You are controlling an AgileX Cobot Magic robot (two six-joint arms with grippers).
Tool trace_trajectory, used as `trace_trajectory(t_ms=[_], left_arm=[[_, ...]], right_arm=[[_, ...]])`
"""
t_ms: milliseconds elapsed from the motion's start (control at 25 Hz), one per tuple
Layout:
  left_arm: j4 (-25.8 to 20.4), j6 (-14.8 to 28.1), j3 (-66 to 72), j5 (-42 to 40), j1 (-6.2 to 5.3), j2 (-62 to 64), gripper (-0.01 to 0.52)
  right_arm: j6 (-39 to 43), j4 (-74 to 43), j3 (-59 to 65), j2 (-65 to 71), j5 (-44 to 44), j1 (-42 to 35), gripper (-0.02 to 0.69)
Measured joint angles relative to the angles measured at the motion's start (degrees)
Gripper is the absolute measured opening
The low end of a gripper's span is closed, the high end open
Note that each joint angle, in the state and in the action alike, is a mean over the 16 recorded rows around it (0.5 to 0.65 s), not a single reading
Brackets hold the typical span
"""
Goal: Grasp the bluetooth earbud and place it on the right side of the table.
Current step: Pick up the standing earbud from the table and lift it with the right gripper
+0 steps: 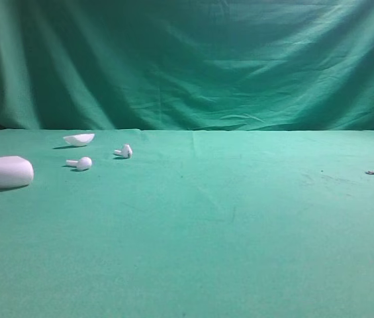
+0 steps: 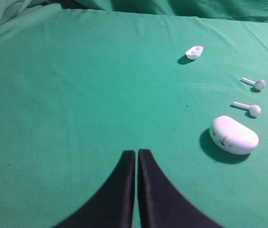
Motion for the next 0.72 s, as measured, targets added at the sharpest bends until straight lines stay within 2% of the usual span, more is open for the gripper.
trace_trajectory(t_ms=[520,720], left_arm=[[0.0,0.0,0.0,0.0,0.00,0.0,0.000],[0.0,0.0,0.0,0.0,0.00,0.0,0.000]], right_arm=[[-0.1,-0.9,0.0,0.0,-0.1,0.0,0.000],[0.6,-1.5,0.0,0.0,-3.1,0.0,0.000]])
